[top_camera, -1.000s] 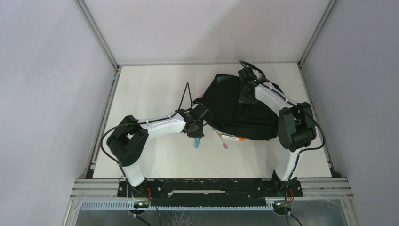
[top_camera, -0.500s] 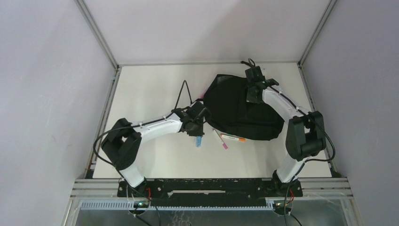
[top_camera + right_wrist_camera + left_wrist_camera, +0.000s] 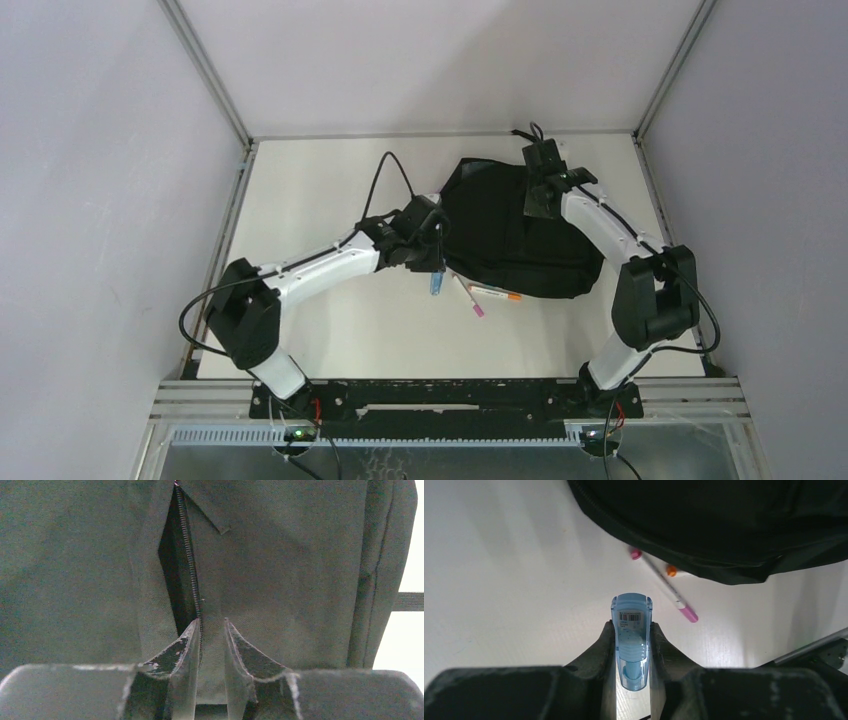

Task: Pack the student bag
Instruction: Pick up the stationery from the center of the board, then place the stationery in the student bag.

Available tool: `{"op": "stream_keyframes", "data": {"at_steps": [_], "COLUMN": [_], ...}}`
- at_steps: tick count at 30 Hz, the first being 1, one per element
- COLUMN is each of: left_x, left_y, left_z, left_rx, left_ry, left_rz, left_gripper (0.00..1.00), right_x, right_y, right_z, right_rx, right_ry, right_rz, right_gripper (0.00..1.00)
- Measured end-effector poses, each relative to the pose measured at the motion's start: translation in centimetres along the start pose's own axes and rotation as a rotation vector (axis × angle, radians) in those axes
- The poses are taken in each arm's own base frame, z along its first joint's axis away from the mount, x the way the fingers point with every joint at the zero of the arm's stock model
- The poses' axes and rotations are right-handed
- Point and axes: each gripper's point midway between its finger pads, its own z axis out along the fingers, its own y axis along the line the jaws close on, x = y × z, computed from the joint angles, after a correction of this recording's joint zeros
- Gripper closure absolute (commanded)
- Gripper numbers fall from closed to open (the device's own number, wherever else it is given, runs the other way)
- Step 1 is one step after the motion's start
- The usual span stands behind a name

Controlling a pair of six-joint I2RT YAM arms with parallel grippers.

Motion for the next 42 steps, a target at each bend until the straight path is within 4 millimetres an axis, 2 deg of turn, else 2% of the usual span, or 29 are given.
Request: {"op": "stream_keyframes", "data": {"at_steps": [4,9,13,20,28,33,40,42], "left_x": [-0.9,-2.5,-3.8,-3.3,-3.2,-3.2,-3.1,-3.5], "left_y": [-1.1,-3.1,-4.5,-4.7,-4.7,-4.7,-5.1,-5.8], "left_z": [-0.6,-1.8,-2.4,-2.0,-2.0,-2.0,-2.0,-1.9], "left_rx": [0.037,0.101,0.146,0.155,0.158,0.159,0.176,0.192], "left_ry": [-0.013,-0.037,-0.057,-0.031,-0.028,-0.028,-0.013,-0.01], "left_rz": [0.005,0.013,0.022,0.024,0.025,0.025,0.033,0.035], "left_gripper": [1.0,1.0,1.0,1.0,1.0,1.0,1.0,1.0], "right_x": [0.5,1.0,1.6,1.8,1.9,2.6,2.4,2.4], "right_y": [-0.2,-0.3,-0.1,0.4,1.6,0.7,-1.4,-1.7], "right_z": [0.6,1.5,2.1,2.1,2.9,4.0,4.2,4.0], "right_rx": [0.02,0.034,0.034,0.027,0.066,0.145,0.203,0.206], "right_ry": [0.017,0.041,0.062,0.066,0.08,0.106,0.107,0.102], "right_rz": [-0.008,-0.016,-0.024,-0.039,-0.112,-0.138,-0.105,-0.099], "right_gripper": [0.67,0.53,0.48,0.41,0.41,0.52,0.99,1.0]}}
